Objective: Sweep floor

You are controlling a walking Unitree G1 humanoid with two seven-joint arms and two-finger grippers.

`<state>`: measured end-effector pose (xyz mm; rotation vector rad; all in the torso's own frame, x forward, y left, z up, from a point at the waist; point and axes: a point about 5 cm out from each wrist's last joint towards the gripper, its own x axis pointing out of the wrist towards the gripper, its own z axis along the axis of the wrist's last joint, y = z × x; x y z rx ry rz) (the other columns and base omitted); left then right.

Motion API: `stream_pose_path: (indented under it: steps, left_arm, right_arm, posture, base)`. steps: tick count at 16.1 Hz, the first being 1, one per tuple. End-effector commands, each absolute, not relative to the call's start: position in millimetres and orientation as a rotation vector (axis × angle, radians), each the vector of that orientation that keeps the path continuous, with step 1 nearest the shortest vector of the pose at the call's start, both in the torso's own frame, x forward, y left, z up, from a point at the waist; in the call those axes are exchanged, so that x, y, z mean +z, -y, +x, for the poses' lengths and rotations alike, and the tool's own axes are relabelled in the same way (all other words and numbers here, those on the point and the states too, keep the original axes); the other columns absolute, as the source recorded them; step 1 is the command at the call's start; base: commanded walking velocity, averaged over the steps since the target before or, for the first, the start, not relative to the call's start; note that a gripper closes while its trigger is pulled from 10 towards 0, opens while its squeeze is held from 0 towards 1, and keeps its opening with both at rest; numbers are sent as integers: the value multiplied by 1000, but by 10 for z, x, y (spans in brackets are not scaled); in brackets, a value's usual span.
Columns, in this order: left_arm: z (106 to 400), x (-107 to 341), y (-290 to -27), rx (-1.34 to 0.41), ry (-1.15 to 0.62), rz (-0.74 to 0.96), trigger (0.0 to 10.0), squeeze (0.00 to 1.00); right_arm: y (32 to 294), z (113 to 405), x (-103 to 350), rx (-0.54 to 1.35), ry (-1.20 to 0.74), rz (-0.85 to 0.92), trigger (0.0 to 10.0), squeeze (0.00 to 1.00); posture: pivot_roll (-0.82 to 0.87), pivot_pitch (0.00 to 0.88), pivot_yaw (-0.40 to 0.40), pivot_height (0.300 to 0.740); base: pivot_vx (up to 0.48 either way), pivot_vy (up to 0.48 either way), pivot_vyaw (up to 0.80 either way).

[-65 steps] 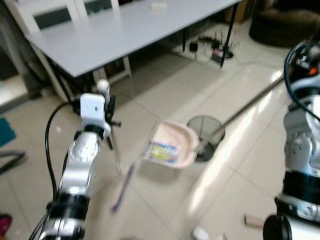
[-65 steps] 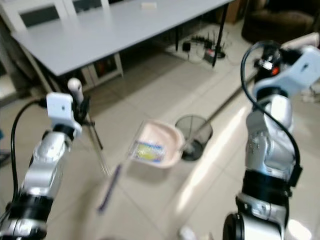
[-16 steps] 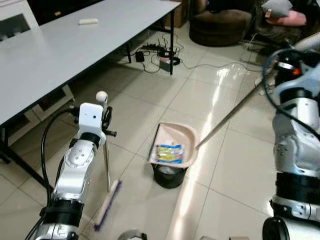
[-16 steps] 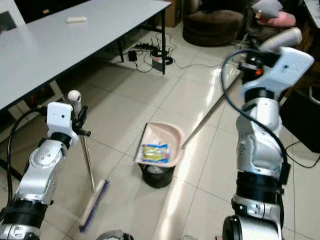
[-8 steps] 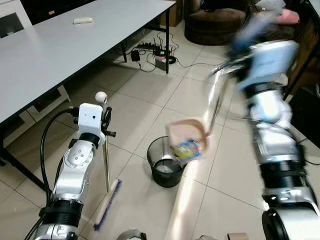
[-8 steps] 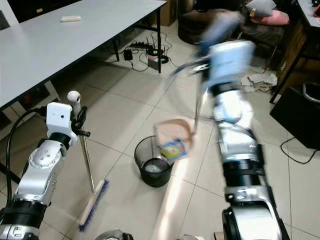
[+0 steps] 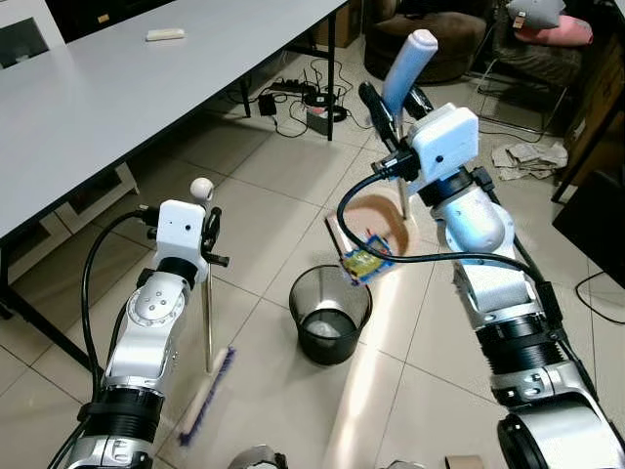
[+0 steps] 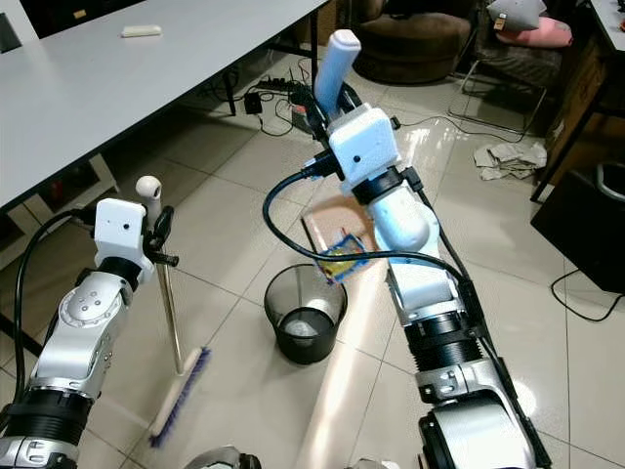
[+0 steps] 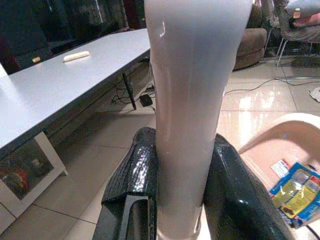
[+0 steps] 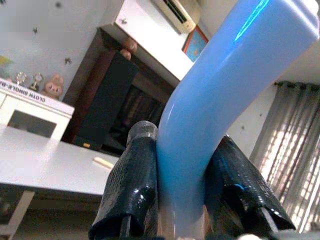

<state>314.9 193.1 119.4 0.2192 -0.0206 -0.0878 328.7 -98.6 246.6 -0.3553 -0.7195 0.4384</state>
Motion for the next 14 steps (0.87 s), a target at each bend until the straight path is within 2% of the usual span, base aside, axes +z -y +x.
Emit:
stream_pose_path:
  steps: [1,3,5,10,12,14]
  left_arm:
    - [3170,1333,-1899,-109,81,252,10000,0]
    - [3182,1341,-1904,-104,83,262,10000,0]
    - [3192,1352,-1905,-100,90,268,10000,0]
    - [3225,1355,-1888,-92,95,258,10000,0]
    - [3246,1369,-1885,-90,97,239,10000,0]
    - [3232,1346,-1865,-109,90,236,10000,0]
  right_arm:
    - [919,3226,2559,465,802,-360,10000,0]
    - [819,3183,2530,534,817,-358,10000,0]
    - [713,3155,2431,599,808,-467,10000,0]
    - [753,3178,2397,586,805,-534,10000,0]
    - [908,3231,2551,493,835,-540,10000,0]
    - [1272,3206,2903,301,912,-527,10000,0]
  posture:
    - [9,53,66,740]
    - [7,49,65,740]
    - [7,49,62,740]
    - [0,34,53,740]
    - [-6,37,52,740]
    - [-18,41,54,740]
  base:
    - [0,0,0]
    - [0,0,0]
    - [0,0,0]
    - [0,0,0]
    - [0,0,0]
    - [0,0,0]
